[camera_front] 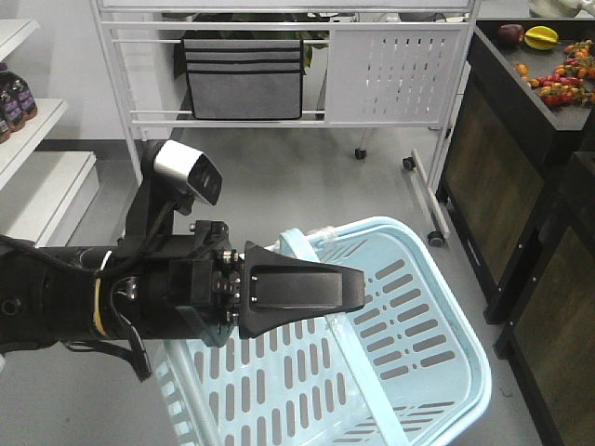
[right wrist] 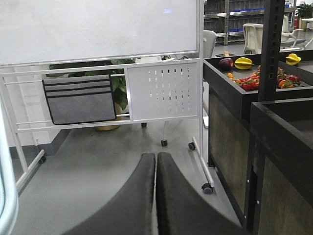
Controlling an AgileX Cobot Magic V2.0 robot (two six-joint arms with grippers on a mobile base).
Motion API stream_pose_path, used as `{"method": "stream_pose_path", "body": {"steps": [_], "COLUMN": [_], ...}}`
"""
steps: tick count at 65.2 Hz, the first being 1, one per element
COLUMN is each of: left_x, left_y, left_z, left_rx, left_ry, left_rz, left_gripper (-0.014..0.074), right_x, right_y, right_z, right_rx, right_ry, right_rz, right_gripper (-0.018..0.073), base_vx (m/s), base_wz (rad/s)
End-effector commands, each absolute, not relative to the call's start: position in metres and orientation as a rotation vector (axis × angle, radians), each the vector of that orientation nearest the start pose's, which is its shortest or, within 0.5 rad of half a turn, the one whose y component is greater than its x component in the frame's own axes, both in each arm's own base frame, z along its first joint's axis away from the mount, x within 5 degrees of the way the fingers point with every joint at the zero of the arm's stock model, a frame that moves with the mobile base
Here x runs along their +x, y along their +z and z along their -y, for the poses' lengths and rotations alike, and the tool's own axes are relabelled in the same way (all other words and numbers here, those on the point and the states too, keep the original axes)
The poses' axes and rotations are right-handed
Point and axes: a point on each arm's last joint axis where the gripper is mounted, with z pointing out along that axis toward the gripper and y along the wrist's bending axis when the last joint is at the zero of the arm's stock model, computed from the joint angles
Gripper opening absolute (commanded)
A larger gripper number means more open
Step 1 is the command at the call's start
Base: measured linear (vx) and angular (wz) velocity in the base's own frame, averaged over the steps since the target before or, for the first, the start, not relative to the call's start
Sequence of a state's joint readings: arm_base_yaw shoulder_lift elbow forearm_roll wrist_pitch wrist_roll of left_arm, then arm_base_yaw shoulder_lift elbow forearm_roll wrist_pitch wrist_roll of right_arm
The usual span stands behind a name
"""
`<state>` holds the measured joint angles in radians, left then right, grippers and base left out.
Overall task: Place coke in basket with both arms
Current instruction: 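Drive the base toward the snack shelf carrying the basket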
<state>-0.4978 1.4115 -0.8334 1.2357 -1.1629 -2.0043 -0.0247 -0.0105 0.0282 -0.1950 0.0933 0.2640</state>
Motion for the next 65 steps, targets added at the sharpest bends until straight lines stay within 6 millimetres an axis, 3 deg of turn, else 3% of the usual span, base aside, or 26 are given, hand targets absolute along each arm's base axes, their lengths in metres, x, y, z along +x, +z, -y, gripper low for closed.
{"method": "stream_pose_path", "body": {"steps": [1, 65], "left_x": [0.1816, 0.1816], "left_y": [0.3503, 0.3503], "left_z": [0.1928, 0.1928], "left_rx": [0.631, 0.631], "left_ry": [-2.185, -2.185], "left_rz": [-1.556, -1.556], "left_gripper": [-0.0008, -0.0008], "right_x": [0.0558, 0.0558], "right_y": [0.1996, 0.1996], "right_z": [0.0019, 0.0019], "right_rx": [0.061, 0.061], "right_ry": [0.015, 0.015], "right_rz": [-1.515, -1.515], "right_gripper": [-0.0005, -0.0005], "base_vx": [0.21, 0.26], "base_wz": [-0.08, -0.03]}}
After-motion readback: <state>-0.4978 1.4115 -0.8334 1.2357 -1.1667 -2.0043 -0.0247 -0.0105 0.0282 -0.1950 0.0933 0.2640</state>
